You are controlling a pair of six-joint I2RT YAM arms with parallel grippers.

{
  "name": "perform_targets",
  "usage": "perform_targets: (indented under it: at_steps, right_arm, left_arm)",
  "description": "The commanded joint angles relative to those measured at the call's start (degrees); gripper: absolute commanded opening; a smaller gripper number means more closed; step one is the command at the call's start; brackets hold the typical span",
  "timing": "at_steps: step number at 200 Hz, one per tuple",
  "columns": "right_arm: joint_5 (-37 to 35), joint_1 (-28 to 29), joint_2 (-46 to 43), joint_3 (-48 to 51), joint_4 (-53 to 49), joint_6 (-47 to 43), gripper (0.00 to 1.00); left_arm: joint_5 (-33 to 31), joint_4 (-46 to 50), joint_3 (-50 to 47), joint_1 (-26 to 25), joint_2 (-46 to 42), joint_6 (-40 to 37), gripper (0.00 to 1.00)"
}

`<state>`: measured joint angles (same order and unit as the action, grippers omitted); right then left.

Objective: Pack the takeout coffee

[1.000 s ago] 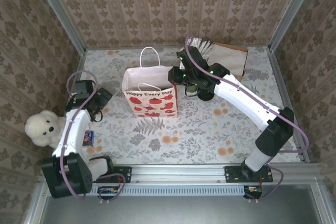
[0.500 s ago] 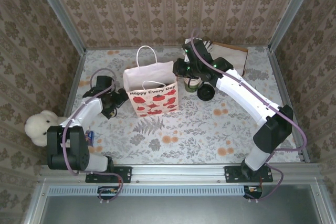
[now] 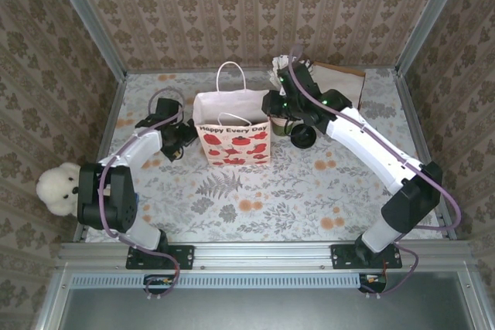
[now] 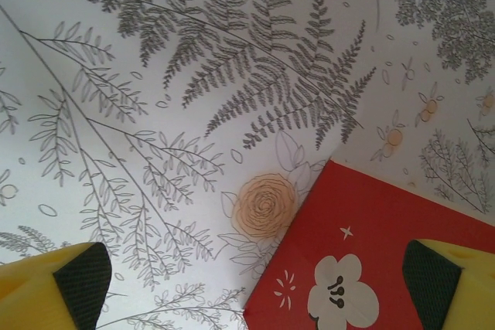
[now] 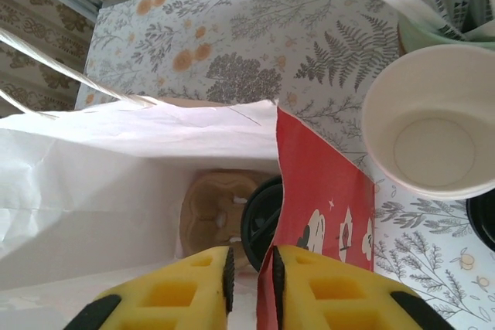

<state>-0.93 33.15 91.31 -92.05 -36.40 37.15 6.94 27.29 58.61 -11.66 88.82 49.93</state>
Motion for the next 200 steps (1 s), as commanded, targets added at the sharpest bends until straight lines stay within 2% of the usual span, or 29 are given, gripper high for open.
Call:
perform_targets:
  at_steps: [1,22,26,40,48,50,67,103,140,169,200]
  right_arm:
    - [-0.57,-0.95,-2.64,0.44,-1.17,-1.97,0.31]
    - [0.31,-1.97,-4.68,0.41,-1.55,-4.47,0.46]
    - [0.39,-2.42,-5.16,0.50,-1.70,-4.94,0.51]
    - [1.01,-4.12,-7.41,1.86,-0.78,-6.63,0.83]
    - [1.34,-5.23,-8.99,3.39,0.83,-8.13,0.98]
    - [1.40,-5.53,-9.32,3.90,1.23,-8.56,0.99]
    - [2.28,-8.57,-11.22,7.66,3.83,-10.72,1.00]
    - [3.87,-13.42,-10.52,7.56,3.52,-14.83,1.00]
    - [14.59,-21.37,-4.42,5.57,8.52,-9.12,1.00]
    - [9.11,-23.43,-1.53,6.78,15.31,-7.81,1.00]
    - [6.45,-25.46,2.08,4.73,16.16,-5.24,1.00]
  left_arm:
    - [0.48,0.36,1.76,-0.47,0.48,-0.16,1.00]
    - [0.44,1.75,2.67,-0.47,0.79,-1.21,1.00]
    - [0.37,2.15,2.88,-0.39,0.77,-1.34,1.00]
    - [-1.00,3.15,3.00,-0.39,-0.12,-1.59,1.00]
    - [-2.09,3.07,2.59,-0.26,-0.88,-1.59,1.00]
    - [-2.30,2.98,2.41,-0.26,-1.16,-1.53,1.00]
    - [-3.15,2.42,1.29,0.50,-2.92,-1.34,1.00]
    - [-3.38,1.45,-0.76,2.95,-7.21,-1.90,1.00]
    - [-4.27,-0.48,-3.04,5.28,-12.97,-2.68,1.00]
    - [-6.37,0.15,-4.14,6.59,-16.84,-3.95,1.00]
    - [-7.36,0.49,-5.80,7.87,-19.88,-4.32,1.00]
